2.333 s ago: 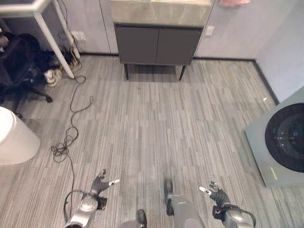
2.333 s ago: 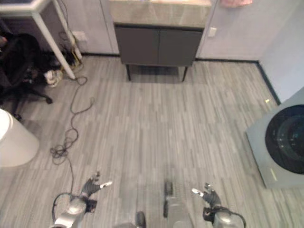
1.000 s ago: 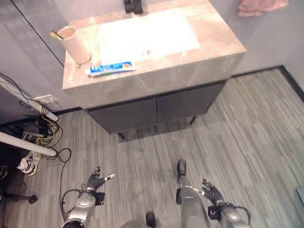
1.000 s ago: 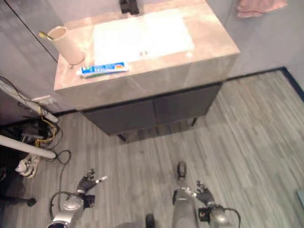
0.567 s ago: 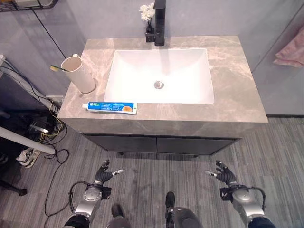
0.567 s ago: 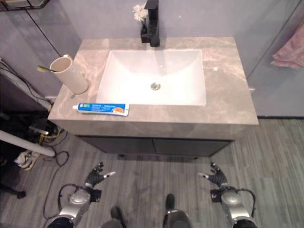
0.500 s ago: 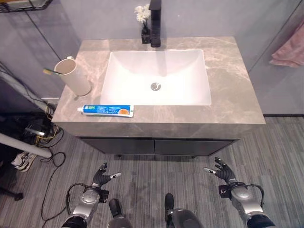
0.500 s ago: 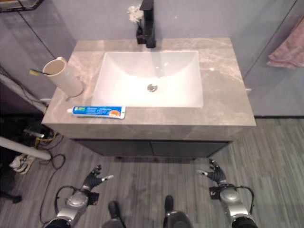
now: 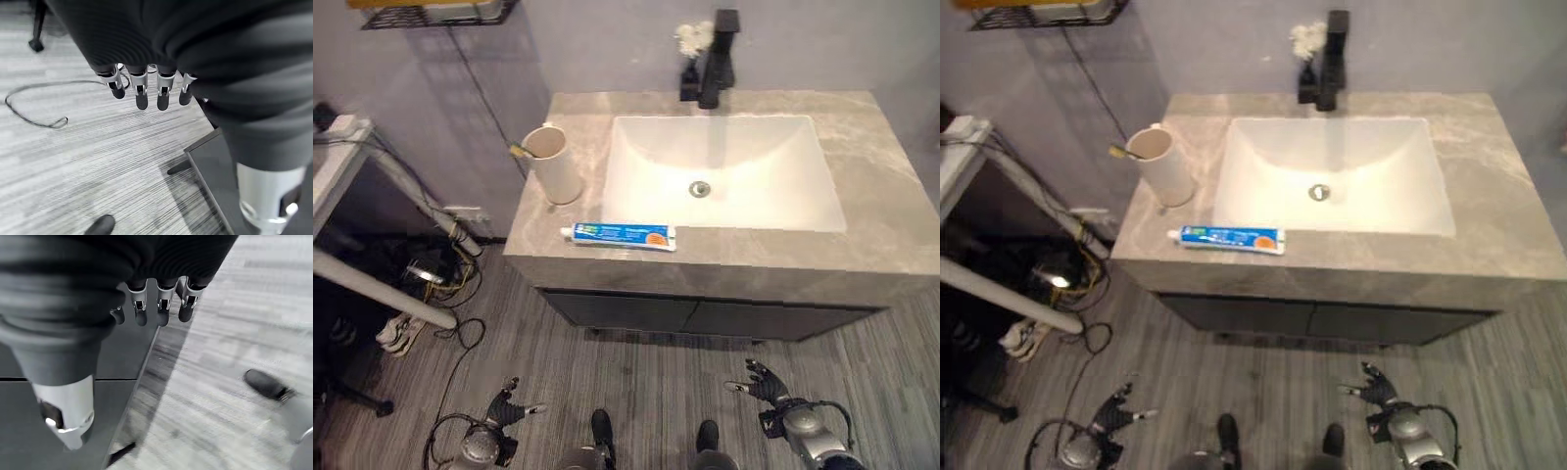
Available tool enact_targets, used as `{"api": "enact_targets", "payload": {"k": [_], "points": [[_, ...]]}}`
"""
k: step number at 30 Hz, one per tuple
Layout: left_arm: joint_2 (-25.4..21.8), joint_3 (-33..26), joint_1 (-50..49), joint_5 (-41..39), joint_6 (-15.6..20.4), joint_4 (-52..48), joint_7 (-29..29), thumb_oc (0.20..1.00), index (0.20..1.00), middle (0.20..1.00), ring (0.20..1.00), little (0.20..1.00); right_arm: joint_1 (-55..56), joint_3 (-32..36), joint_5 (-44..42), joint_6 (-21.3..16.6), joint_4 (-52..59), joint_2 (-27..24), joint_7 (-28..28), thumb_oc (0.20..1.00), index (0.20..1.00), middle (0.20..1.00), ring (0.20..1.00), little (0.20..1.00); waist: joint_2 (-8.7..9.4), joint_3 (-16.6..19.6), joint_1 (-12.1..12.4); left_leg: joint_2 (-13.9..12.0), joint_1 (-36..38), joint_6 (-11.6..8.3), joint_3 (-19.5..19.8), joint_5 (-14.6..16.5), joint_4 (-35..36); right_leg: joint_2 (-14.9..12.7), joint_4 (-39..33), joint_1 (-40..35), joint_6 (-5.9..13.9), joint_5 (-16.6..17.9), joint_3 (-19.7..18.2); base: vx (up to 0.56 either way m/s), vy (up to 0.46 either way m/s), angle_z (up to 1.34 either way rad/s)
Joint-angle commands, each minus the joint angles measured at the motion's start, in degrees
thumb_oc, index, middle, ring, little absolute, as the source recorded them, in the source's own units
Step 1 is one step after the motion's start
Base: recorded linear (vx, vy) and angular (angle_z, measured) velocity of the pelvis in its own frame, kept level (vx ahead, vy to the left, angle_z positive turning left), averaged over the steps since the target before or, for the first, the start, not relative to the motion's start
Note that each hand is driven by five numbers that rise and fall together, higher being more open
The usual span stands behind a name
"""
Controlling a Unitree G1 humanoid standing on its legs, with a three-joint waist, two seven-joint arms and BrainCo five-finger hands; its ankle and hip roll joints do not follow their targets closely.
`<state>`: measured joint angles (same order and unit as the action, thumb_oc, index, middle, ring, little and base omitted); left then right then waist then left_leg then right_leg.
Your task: Put brush and paste in cup on sink, flatten towel.
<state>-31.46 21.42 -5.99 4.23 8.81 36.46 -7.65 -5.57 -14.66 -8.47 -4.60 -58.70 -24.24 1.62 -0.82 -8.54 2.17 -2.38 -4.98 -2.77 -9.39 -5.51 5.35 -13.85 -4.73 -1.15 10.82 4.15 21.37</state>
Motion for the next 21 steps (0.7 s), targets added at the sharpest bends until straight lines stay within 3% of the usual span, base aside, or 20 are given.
{"api": "enact_targets", "payload": {"k": [1,4,5,7,8,9,10,13,15,19,21], "points": [[-11.9,-1.9,-3.0,8.9,8.5,-10.3,-1.2,1.0,1.0,1.0,1.0,1.0,-4.7,2.0,5.7,-3.3,-9.2,-3.1,5.4,1.0,1.0,1.0,1.0,1.0,0.84,0.3,4.9,-6.2,-0.7,-5.07,2.6,1.4,-0.7,-7.8,4.0,2.3,4.18,6.0,2.8,0.06,-0.119,1.05],[-24.2,-8.7,-11.4,5.3,12.6,-29.5,-0.4,1.0,1.0,1.0,1.0,1.0,-3.7,4.6,8.1,-2.1,-15.9,-4.8,6.7,1.0,1.0,1.0,1.0,1.0,0.22,0.6,8.1,-6.2,-1.8,-5.67,4.8,1.0,-1.3,-7.4,3.4,0.3,4.18,5.6,4.8,0.04,-0.073,0.54],[-30.5,-16.8,-17.3,2.2,13.4,-41.2,0.1,1.0,1.0,1.0,1.0,1.0,-2.1,5.0,9.2,-2.1,-16.7,-4.9,5.9,1.0,1.0,1.0,1.0,1.0,0.13,1.0,8.8,-5.9,-2.8,-5.76,6.2,0.4,-1.4,-7.6,3.1,-0.2,4.18,5.7,6.0,0.04,-0.038,0.5],[-32.8,-21.9,-20.2,-0.6,14.3,-48.3,0.4,1.0,1.0,1.0,1.0,1.0,-0.5,5.5,10.0,-1.8,-16.9,-4.9,5.4,1.0,1.0,1.0,1.0,1.0,-0.32,1.2,9.5,-5.7,-2.9,-5.87,6.7,0.2,-1.1,-7.6,2.8,-0.7,4.18,5.6,6.7,0.03,-0.012,0.5],[-33.5,-29.3,-24.4,-5.4,14.9,-53.3,0.8,1.0,1.0,1.0,1.0,1.0,2.0,6.1,10.7,-1.2,-16.3,-4.1,4.7,1.0,1.0,1.0,1.0,1.0,-1.09,1.5,10.0,-5.5,-2.9,-6.07,7.2,0.1,-0.8,-7.7,2.3,-1.5,4.18,5.7,8.0,0.02,0.002,0.66],[-33.5,-30.7,-25.8,-5.6,14.8,-54.0,1.1,1.0,1.0,1.0,1.0,1.0,1.9,5.8,10.7,-1.1,-16.3,-3.9,4.7,1.0,1.0,1.0,1.0,1.0,-0.83,1.6,9.5,-5.5,-2.9,-6.07,7.3,0.1,-0.8,-7.7,2.3,-1.6,4.18,5.7,8.2,0.07,0.02,0.33],[-34.1,-38.4,-24.2,-7.3,14.3,-56.8,-0.4,1.0,1.0,1.0,1.0,1.0,4.3,5.4,11.0,-0.3,-14.2,-1.9,2.9,1.0,1.0,1.0,1.0,1.0,-1.78,2.0,8.6,-5.1,-2.8,-6.24,6.4,0.0,-0.4,-8.2,1.1,-1.2,4.18,6.6,8.0,0.04,0.028,0.23],[-32.6,-39.6,-18.5,-8.2,14.4,-56.8,-0.7,1.0,1.0,1.0,1.0,1.0,4.3,3.5,12.8,0.1,-11.8,-1.5,2.0,1.0,1.0,1.0,1.0,1.0,-2.38,2.2,7.2,-4.8,-3.3,-6.34,4.5,-0.1,-0.4,-8.8,0.1,0.8,4.18,7.9,5.9,-0.01,0.06,-0.33],[-31.3,-36.2,-10.7,-9.2,14.7,-58.7,0.7,1.0,1.0,1.0,1.0,1.0,5.0,3.2,13.5,0.7,-10.3,-2.3,0.7,1.0,1.0,1.0,1.0,1.0,-3.11,1.7,4.8,-4.4,-3.6,-6.3,2.5,0.4,-0.4,-9.7,-0.3,3.9,4.18,9.1,2.9,-0.02,0.104,-0.53],[-31.8,-31.4,-4.5,-8.1,15.1,-59.3,1.2,1.0,1.0,1.0,1.0,1.0,3.3,3.5,13.3,0.6,-9.4,-3.8,1.5,1.0,1.0,1.0,1.0,1.0,-3.85,0.4,2.4,-4.0,-4.0,-6.05,-0.1,0.8,-0.4,-10.2,-0.3,8.2,4.18,10.2,-1.0,-0.03,0.089,-0.82],[-32.1,-29.4,-1.9,-7.0,15.2,-60.6,1.1,1.0,1.0,1.0,1.0,1.0,2.8,3.3,12.2,0.3,-8.6,-4.0,1.6,1.0,1.0,1.0,1.0,1.0,-3.22,-0.5,1.3,-4.3,-3.6,-5.74,-1.8,1.5,-0.4,-10.0,-0.3,10.1,4.18,10.6,-2.7,0.03,0.046,-0.49]]}}
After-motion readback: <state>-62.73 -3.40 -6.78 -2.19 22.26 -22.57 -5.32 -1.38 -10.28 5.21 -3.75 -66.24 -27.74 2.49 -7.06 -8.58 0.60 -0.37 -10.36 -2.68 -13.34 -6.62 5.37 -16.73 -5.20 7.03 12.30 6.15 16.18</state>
